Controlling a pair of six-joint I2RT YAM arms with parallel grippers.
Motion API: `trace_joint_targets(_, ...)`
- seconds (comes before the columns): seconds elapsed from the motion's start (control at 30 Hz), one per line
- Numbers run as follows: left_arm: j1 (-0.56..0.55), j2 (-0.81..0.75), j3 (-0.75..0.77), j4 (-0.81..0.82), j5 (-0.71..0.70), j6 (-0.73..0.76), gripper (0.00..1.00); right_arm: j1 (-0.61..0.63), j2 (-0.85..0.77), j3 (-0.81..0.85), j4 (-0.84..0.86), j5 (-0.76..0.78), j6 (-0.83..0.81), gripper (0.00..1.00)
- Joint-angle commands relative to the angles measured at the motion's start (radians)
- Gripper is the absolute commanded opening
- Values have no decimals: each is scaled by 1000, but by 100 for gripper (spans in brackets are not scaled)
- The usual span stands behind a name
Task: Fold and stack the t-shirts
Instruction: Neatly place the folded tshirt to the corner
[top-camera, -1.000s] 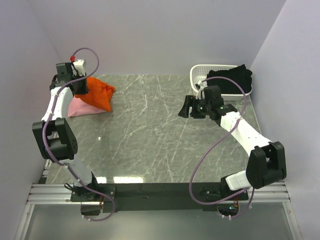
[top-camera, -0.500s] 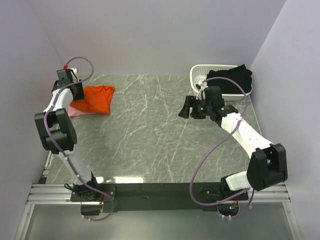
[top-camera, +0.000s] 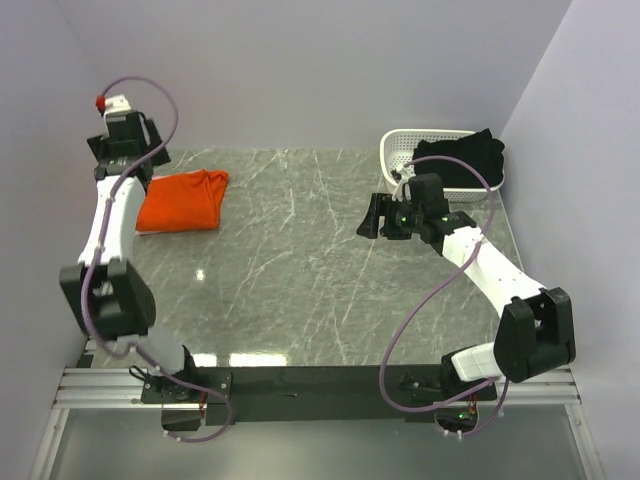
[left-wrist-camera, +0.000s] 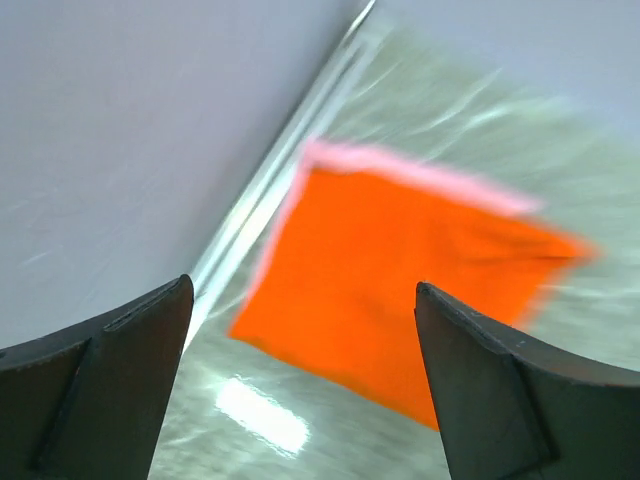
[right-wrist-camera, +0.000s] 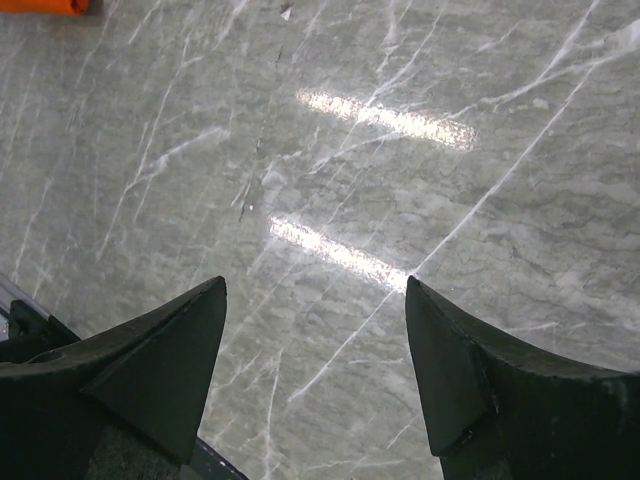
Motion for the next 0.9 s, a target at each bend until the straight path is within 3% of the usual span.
trace_joint_targets(0.0, -114, -201, 16, -8, -27, -99, 98, -8, -51, 9, 16, 22, -12, 79)
trace_joint_targets(0.2, -336, -445, -204, 32, 19, -219, 99, -7, -95, 16, -13, 85, -13, 79)
trace_joint_targets(0.47, -586, -610, -542, 121, 126, -299, 99, -11, -181, -26, 2, 215, 10, 79)
trace_joint_targets(0.67, -688, -604, -623, 165, 117, -294, 99, -16, -200, -44, 5, 278, 10, 79)
trace_joint_targets(0.87, -717, -668, -692, 196, 120, -291, 99, -16, -223, -89, 48, 324, 10, 79)
